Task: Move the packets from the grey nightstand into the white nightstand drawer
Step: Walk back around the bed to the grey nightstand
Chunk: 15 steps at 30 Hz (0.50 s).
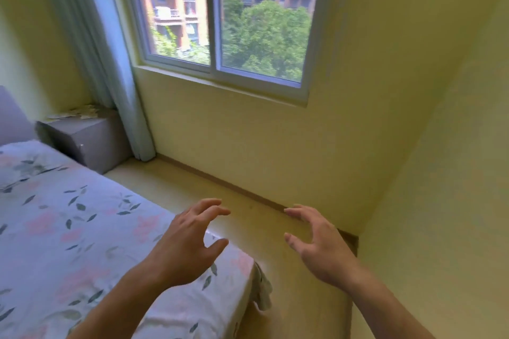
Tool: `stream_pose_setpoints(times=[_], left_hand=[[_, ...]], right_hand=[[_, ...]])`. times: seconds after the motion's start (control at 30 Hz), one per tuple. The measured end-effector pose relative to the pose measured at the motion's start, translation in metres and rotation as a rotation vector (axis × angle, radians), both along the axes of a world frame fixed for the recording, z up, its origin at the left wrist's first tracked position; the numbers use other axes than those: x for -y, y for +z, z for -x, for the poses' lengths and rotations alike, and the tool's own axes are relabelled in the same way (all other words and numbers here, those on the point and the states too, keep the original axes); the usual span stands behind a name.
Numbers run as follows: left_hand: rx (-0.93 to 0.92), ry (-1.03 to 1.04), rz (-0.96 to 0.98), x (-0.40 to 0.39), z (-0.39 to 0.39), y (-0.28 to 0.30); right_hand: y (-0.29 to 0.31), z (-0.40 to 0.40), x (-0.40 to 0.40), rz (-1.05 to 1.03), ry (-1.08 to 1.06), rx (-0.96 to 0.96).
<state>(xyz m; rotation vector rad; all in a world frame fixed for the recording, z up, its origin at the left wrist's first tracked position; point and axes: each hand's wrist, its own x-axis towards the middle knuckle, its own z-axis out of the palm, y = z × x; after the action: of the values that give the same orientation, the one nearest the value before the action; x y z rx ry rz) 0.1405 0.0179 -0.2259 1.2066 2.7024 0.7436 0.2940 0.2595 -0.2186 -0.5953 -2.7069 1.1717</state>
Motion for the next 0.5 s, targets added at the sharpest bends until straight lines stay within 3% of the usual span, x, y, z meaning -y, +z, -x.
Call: stream_pose_setpoints(times=[0.2,0.5], left_hand=[[0.006,0.166,0.008,-0.05,0.081,-0.014],[0.021,0.183,-0.019,-0.189,0.23,-0.019]], right_hand=[[0.003,0.113,-0.076,-0.024,0.162,-0.018],[0.014,0.242,-0.218,-0.085,0.17,-0.015]])
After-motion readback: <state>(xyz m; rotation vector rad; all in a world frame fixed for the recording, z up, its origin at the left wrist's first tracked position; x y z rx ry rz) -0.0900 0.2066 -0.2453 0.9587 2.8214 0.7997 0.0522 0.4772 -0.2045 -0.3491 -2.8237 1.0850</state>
